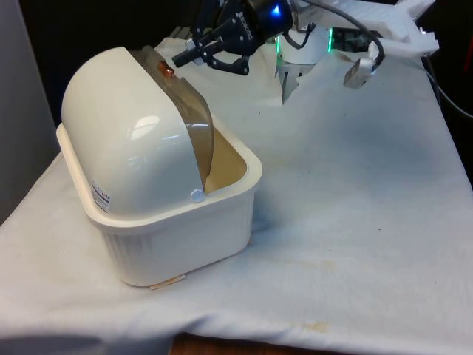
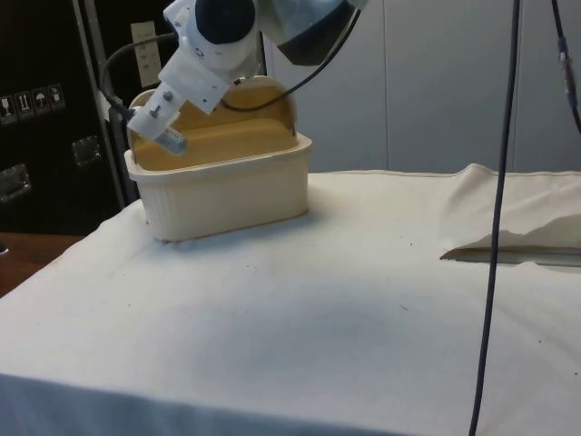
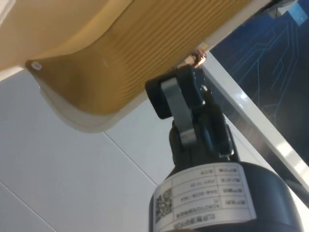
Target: Open the lid, then close it.
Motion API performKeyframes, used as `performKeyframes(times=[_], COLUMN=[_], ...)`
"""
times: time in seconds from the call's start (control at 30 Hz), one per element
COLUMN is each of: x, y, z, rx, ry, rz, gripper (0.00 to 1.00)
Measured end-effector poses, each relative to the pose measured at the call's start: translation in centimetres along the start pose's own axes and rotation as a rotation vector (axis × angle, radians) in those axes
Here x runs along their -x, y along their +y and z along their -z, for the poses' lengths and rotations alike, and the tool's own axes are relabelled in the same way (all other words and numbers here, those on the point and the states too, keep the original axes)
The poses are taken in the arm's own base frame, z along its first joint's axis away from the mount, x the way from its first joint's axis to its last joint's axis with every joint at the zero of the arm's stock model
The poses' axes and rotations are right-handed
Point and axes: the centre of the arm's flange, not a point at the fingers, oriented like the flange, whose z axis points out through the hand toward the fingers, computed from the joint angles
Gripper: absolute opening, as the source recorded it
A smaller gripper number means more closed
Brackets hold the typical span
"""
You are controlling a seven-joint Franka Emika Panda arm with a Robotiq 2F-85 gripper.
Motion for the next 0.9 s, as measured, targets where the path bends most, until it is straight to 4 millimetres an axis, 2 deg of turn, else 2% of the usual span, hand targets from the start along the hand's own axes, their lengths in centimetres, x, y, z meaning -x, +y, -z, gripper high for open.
performKeyframes(times=[0.43, 0.9], x=[-0.8, -1.7], y=[2.6, 5.0], z=[-0.2, 0.8], rx=[0.036, 0.037], ry=[0.0, 0.007], rz=[-0.037, -0.087], gripper=[0.0, 0.0])
